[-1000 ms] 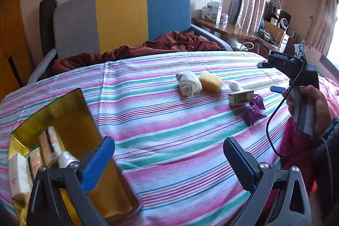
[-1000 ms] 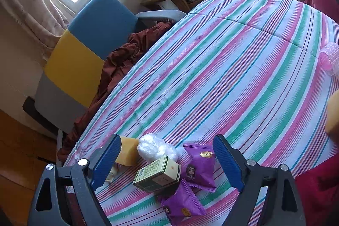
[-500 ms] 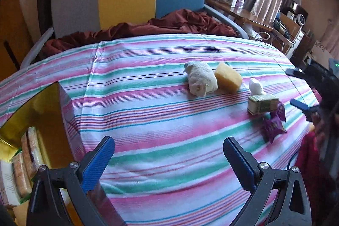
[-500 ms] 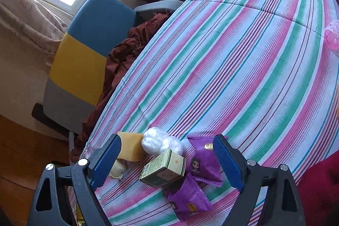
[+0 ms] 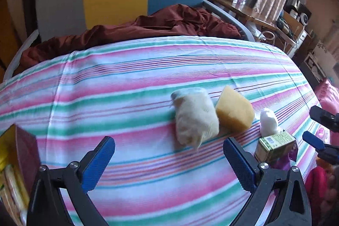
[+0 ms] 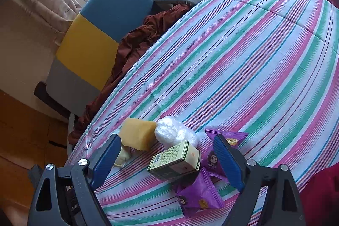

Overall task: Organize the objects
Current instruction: 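Grasp the cream knit sock with the left tool and lift it, then grasp the purple snack packet with the right tool while the left holds the sock, then lower the sock into the gold tray and open the left tool while the right holds the packet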

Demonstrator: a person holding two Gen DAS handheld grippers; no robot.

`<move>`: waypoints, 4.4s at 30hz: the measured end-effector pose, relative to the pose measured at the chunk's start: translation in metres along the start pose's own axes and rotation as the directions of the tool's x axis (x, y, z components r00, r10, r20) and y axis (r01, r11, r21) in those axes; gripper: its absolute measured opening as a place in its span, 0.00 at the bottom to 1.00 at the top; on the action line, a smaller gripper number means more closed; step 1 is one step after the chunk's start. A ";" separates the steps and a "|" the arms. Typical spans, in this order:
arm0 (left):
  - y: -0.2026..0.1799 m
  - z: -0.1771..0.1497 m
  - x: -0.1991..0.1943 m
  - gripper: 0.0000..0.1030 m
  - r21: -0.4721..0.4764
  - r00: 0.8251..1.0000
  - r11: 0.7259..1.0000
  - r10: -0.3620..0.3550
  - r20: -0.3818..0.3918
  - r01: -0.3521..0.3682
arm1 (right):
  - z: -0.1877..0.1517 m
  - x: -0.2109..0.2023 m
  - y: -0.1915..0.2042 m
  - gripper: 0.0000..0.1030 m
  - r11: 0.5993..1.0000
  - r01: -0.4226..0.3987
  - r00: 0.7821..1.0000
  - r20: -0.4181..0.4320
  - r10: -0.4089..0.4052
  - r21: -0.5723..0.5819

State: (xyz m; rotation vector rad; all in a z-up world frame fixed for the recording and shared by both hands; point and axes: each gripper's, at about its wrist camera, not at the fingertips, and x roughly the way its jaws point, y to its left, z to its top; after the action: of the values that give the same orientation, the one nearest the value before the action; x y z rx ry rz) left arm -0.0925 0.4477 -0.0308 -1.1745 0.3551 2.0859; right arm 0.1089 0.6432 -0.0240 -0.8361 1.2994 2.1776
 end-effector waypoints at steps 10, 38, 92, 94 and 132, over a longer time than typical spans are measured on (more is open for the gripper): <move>-0.023 0.031 0.054 0.91 0.065 0.999 0.998 0.002 -0.039 0.001 | -0.001 0.004 0.003 0.87 1.000 -0.010 1.000 -0.019 0.010 -0.010; -0.014 -0.134 -0.034 0.51 0.082 0.987 0.993 -0.100 0.122 0.090 | -0.015 0.015 0.001 0.87 0.999 -0.045 0.983 -0.179 0.045 0.007; 0.071 -0.166 -0.154 0.50 -0.071 0.972 0.996 -0.042 0.231 0.060 | -0.087 0.080 0.069 0.51 0.834 0.071 0.890 -0.342 -0.301 -0.547; 0.096 -0.173 -0.163 0.50 -0.122 0.973 0.992 0.008 0.230 0.020 | -0.089 0.081 0.070 0.51 0.828 0.075 0.889 -0.338 -0.308 -0.556; 0.186 -0.235 -0.202 0.95 -0.307 0.903 0.910 0.358 0.239 -0.280 | -0.093 0.078 0.079 0.44 0.748 0.118 0.898 -0.252 -0.361 -0.654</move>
State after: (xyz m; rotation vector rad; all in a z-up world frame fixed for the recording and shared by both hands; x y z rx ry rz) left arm -0.0040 0.0976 -0.0110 -0.9815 0.1369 2.6243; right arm 0.0260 0.5315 -0.0648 -1.6396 0.5083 2.3138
